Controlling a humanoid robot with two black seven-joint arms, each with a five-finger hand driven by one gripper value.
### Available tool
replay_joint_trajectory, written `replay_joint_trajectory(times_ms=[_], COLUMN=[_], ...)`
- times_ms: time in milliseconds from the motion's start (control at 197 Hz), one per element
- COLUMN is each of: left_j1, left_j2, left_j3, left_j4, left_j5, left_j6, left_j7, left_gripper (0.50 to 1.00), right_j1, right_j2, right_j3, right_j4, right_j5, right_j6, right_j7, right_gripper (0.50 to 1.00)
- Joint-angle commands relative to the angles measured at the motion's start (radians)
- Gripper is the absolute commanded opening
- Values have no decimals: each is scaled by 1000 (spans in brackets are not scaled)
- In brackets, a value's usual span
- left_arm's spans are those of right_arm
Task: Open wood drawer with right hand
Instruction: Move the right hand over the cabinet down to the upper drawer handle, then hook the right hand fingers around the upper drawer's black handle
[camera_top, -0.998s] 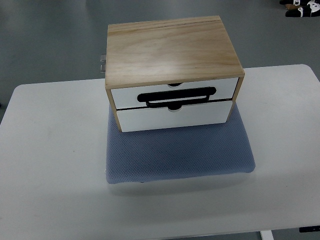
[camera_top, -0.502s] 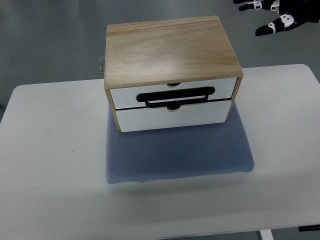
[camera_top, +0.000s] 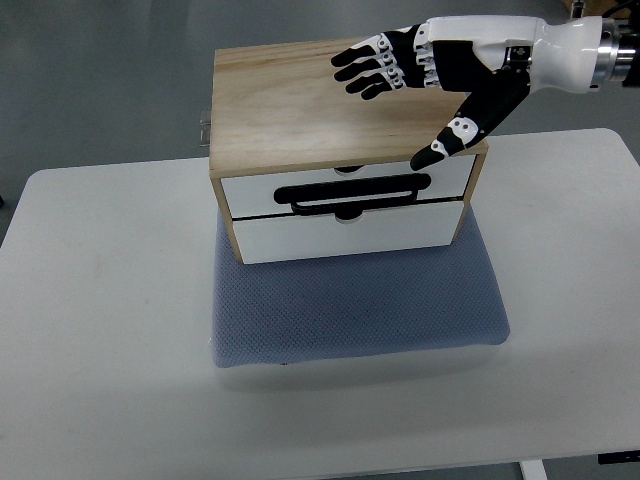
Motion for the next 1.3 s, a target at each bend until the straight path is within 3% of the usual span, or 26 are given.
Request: replay_joint_trajectory(times_ms=[0,856,1297], left_j1=[0,0,0], left_j2=[0,0,0], left_j3=[0,0,0], left_j4=[0,-2,0], left_j5=[0,0,0], left_j6=[0,0,0], left_j7=[0,0,0], left_gripper=[1000,1000,1000], right_j1=[-27,-94,-91], right_j2=[31,141,161], right_j3=[0,-61,-74], right_j4=[0,-17,-113], right_j5=[-79,-225,-233], right_j6=[0,0,0], right_j7=[-4,-9,-8], right_gripper=[940,942,942])
